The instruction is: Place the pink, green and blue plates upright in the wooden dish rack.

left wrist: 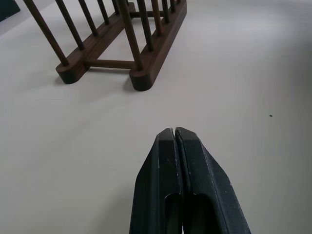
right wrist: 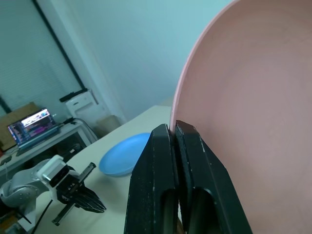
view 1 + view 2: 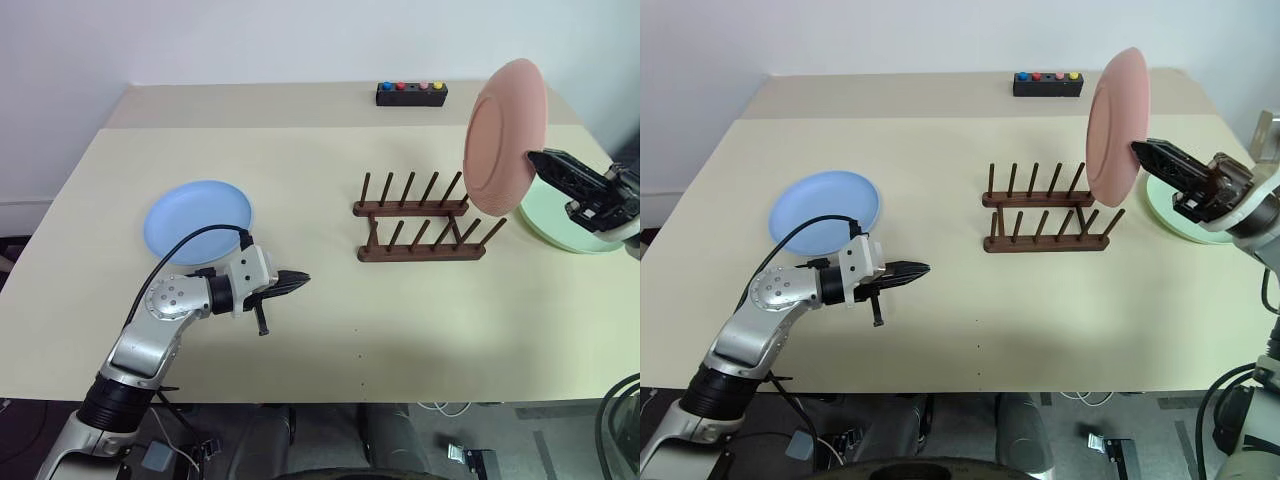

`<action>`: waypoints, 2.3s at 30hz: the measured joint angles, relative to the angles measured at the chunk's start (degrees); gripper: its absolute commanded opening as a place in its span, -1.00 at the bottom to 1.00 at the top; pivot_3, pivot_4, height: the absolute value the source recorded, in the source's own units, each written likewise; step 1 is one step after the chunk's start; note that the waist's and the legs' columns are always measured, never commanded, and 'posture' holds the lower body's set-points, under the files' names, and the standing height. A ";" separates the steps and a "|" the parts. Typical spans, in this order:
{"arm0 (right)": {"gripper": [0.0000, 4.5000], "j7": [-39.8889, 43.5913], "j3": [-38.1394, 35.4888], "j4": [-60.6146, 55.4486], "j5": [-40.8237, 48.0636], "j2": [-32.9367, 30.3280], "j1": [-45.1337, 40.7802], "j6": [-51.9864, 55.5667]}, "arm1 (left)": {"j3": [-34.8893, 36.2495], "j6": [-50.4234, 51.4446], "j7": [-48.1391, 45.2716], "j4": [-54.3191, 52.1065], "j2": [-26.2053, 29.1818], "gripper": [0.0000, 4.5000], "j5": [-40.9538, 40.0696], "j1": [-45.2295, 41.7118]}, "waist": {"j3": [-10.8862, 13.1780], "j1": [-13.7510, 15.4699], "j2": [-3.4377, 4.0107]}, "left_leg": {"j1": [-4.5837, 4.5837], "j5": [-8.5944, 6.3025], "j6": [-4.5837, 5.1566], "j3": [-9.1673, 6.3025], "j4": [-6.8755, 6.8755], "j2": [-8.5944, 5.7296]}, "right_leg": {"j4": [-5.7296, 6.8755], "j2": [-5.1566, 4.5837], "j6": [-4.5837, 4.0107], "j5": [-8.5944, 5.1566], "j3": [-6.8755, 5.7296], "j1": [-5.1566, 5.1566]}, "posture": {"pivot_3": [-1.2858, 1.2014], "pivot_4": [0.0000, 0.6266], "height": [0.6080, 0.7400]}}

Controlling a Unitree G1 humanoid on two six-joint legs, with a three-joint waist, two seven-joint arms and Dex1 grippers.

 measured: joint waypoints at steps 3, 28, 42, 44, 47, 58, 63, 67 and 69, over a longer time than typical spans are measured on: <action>-0.98 0.45 0.00 0.77 -0.47 0.01 0.04 -0.03 | 0.00 0.00 -0.35 0.00 0.01 -1.00 -0.01 -0.40 | 0.00 0.01 0.00 | -0.01 0.00 0.00 0.00 0.00 0.00 | 0.00 0.00 0.00 0.00 0.00 0.00 | 0.03 -0.52 1.00; -0.60 2.54 -0.19 5.39 -2.70 0.00 1.96 0.00 | -0.02 0.01 -0.53 0.01 -0.01 -1.00 -0.01 -0.44 | 0.00 -0.02 0.00 | -0.04 0.00 0.00 0.00 0.03 0.00 | 0.02 0.00 0.01 0.00 0.00 -0.02 | 0.03 -0.52 1.00; 0.60 1.39 -2.33 6.91 -5.12 -0.57 3.13 -2.81 | -0.03 0.02 -0.54 0.01 -0.01 -1.00 -0.01 -0.43 | 0.00 0.01 0.01 | -0.04 0.00 0.00 0.00 0.04 -0.01 | 0.02 0.00 0.01 0.00 0.00 -0.02 | 0.03 -0.52 1.00; 0.60 1.30 -2.90 7.53 -6.59 -2.02 4.03 -4.42 | -0.03 0.04 -0.54 0.01 0.00 -1.00 -0.01 -0.43 | -0.01 0.15 0.01 | -0.04 0.00 0.00 0.00 0.05 -0.01 | 0.02 0.00 0.01 0.00 0.00 -0.02 | 0.03 -0.52 1.00; 0.60 1.29 -4.95 7.75 -11.01 -5.89 8.22 -8.99 | 0.00 0.14 -0.56 -0.02 0.12 -1.00 -0.08 -0.34 | -0.01 0.20 0.02 | -0.06 0.00 0.00 0.00 0.03 -0.02 | 0.02 0.00 0.01 0.00 0.00 -0.03 | 0.03 -0.52 1.00; 0.98 -8.71 7.41 17.04 -39.97 -9.69 14.91 -33.14 | -0.53 0.57 -1.00 0.27 -0.15 -1.00 -0.67 -0.72 | -0.04 -1.25 0.07 | 0.12 0.00 0.00 0.20 0.07 -0.01 | 0.08 0.00 -0.01 0.01 0.13 0.04 | 0.03 -0.52 1.00; 0.98 -16.57 16.98 27.93 -51.49 -7.95 7.41 -44.04 | -0.91 0.66 -2.03 0.78 -0.82 -1.00 -1.19 -2.41 | -0.03 -1.74 0.12 | 0.12 0.00 -0.01 0.21 -0.01 0.00 | 0.09 0.00 -0.01 0.01 0.17 -0.02 | 0.03 -0.52 1.00; 0.98 -21.09 22.18 36.81 -57.69 -6.72 0.89 -51.20 | -0.64 2.35 -2.75 0.02 -0.87 -1.00 -3.38 -2.51 | -0.02 -1.73 0.08 | 0.16 0.01 -0.01 0.21 0.04 -0.01 | 0.09 0.00 -0.01 0.02 0.18 0.04 | 0.03 -0.52 1.00; 0.75 -22.33 23.10 40.54 -59.08 -6.39 -1.59 -53.31 | -0.53 2.75 -2.87 -0.76 -0.75 -1.00 -3.83 -2.32 | -0.01 -1.66 0.07 | 0.22 0.00 -0.01 0.21 0.05 -0.01 | 0.08 0.00 -0.01 0.02 0.18 0.13 | 0.03 -0.52 1.00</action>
